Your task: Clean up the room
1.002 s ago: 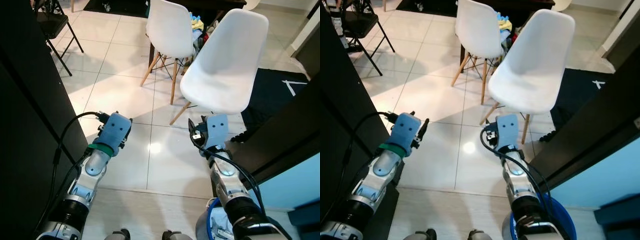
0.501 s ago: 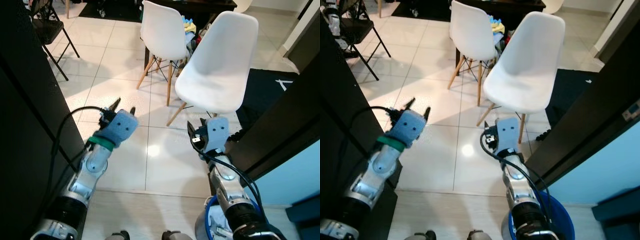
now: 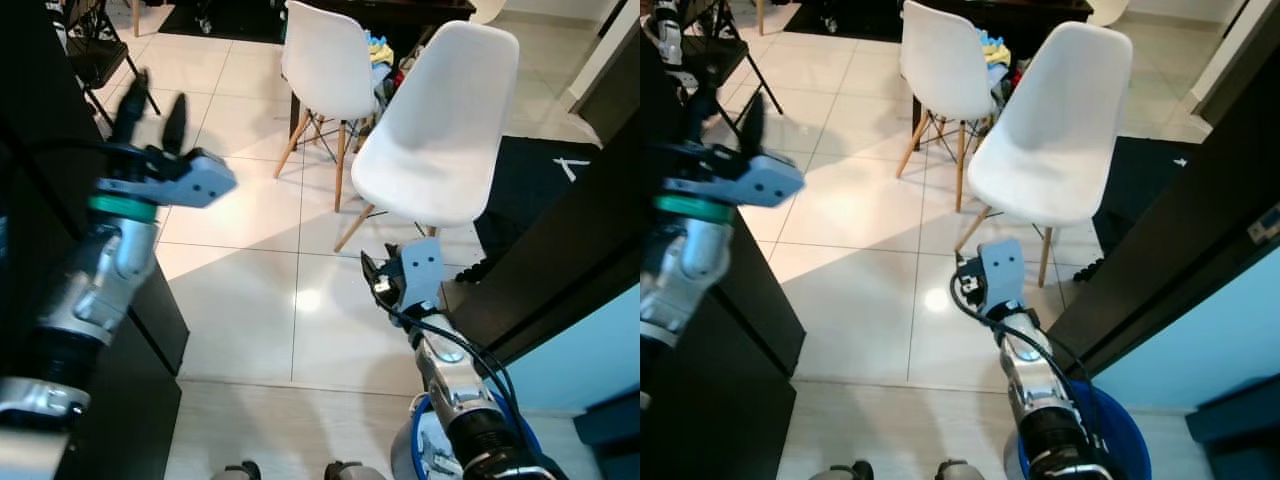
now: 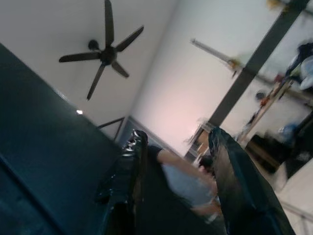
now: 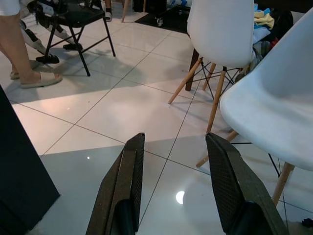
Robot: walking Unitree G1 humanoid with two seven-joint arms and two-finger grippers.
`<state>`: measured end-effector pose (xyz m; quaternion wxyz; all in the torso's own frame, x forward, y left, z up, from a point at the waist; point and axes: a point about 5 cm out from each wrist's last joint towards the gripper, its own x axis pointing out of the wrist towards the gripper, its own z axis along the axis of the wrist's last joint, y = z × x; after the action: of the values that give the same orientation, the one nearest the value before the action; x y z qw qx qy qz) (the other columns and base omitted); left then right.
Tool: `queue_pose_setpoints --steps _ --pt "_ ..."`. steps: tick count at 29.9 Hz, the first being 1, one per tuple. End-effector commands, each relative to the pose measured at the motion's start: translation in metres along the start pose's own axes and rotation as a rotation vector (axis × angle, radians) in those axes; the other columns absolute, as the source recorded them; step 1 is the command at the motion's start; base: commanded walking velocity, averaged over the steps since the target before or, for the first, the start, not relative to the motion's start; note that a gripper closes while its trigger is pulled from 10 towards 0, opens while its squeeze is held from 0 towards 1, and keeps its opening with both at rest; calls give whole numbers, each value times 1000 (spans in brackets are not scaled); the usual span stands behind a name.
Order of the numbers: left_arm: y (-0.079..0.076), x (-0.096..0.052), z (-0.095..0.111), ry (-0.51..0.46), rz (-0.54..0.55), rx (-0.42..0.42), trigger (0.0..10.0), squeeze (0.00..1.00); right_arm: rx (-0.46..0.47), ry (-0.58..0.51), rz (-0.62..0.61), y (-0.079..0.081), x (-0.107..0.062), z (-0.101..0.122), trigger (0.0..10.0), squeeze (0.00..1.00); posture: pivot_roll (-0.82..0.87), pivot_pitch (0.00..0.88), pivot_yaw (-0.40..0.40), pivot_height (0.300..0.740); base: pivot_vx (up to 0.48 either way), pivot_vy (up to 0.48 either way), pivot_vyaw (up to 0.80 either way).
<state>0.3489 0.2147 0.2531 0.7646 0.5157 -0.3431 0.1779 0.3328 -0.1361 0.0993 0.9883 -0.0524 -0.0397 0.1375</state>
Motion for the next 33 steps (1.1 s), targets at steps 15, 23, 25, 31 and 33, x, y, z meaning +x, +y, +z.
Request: queue_pose_setpoints --steps 15,23,25,31,33 --pt "35 -17 -86 490 202 182 10000 0 22 16 -16 -3 -2 -2 10000 0 -70 60 43 740 0 0 0" --pt "28 -2 -62 233 139 248 10000 0 20 16 -18 -4 -1 -1 10000 0 -64 57 41 740 0 0 0" --pt "24 0 -51 160 131 233 10000 0 20 14 -19 -4 0 0 10000 0 -64 55 41 740 0 0 0" --pt "20 0 -44 135 151 196 10000 0 19 13 -16 -4 1 0 10000 0 -64 52 38 740 0 0 0" --pt "19 0 -45 139 149 197 10000 0 18 13 -14 -4 1 0 10000 0 -64 52 38 740 0 0 0"
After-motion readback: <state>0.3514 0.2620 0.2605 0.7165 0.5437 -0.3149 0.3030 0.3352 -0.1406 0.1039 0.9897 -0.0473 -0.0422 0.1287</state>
